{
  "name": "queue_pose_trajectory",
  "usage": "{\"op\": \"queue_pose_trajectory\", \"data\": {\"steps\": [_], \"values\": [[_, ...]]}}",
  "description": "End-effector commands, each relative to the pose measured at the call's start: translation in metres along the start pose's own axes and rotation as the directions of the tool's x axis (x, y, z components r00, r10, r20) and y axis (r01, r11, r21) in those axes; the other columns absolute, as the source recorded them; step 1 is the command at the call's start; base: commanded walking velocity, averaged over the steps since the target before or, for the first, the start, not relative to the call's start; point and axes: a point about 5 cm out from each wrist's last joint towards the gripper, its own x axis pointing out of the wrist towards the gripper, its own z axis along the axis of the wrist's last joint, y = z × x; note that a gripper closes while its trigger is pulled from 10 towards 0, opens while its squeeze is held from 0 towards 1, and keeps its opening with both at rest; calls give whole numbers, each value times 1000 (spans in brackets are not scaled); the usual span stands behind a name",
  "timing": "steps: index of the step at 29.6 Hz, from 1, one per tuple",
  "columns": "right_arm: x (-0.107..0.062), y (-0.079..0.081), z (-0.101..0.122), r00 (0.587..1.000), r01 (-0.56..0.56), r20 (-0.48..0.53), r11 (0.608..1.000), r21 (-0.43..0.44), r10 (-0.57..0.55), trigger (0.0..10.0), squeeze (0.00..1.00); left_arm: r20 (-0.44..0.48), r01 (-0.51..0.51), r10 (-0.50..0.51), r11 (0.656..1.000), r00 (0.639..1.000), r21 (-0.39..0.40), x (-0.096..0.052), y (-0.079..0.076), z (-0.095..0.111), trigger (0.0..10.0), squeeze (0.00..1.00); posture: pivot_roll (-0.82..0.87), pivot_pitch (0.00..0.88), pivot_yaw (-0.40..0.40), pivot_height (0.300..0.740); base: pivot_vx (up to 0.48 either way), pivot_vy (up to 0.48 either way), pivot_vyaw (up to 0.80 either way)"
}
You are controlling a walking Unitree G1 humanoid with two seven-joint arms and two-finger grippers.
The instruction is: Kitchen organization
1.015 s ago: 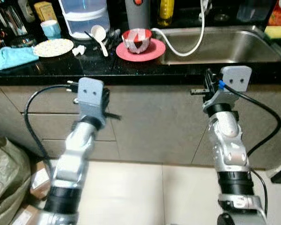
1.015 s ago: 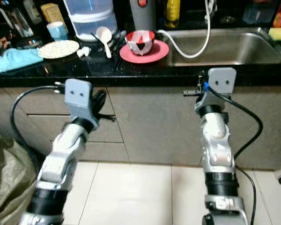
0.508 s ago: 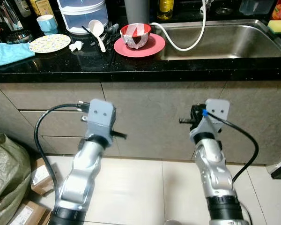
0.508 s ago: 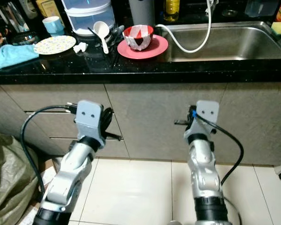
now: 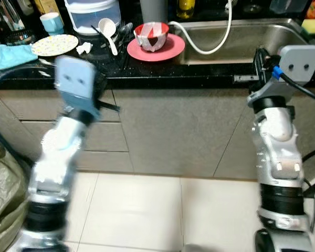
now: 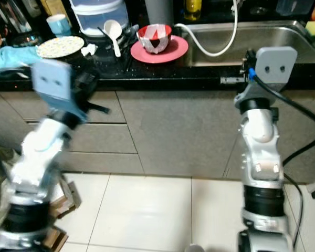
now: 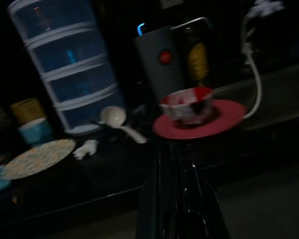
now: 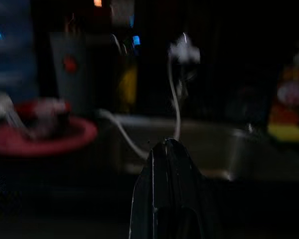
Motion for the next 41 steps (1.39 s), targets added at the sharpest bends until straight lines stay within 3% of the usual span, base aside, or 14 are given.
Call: {"op": "queue_pose_trajectory", "data": {"steps": [1,3,5,8,12,16,22,41], "values": [[-1,-2,-4,1000,-6,-28,1000,20,7,10000,0,-12,35,-35,999,999,-21,-2,2,1,10000,0,-84,83,79,740,0,0,0],[1,-11,-1,999,33,-13,999,21,-33,10000,0,-11,18,-18,1000,1000,-1,-2,7,3,10000,0,-83,84,78,740,0,0,0],[4,-19,6,997,73,17,997,26,-74,10000,0,-5,-66,66,998,998,14,4,14,4,10000,0,-87,82,84,740,0,0,0],[7,-21,12,994,101,45,994,34,-103,10000,0,7,-112,112,994,994,10,9,13,4,10000,0,-94,80,85,740,0,0,0],[7,-18,16,993,102,53,993,52,-105,10000,0,9,-102,102,994,995,31,13,6,5,10000,0,-98,79,87,740,0,0,0],[8,-17,16,994,91,48,994,61,-94,10000,0,-7,-61,61,998,998,-15,14,-2,4,10000,0,-98,78,88,740,0,0,0],[8,-16,13,994,96,40,993,66,-99,10000,0,4,-62,62,998,998,-19,16,-8,4,10000,0,-96,77,89,740,0,0,0],[8,-14,10,996,88,28,994,71,-90,10000,0,15,-47,47,999,999,-7,19,-12,5,10000,0,-96,76,90,740,474,0,0]]}}
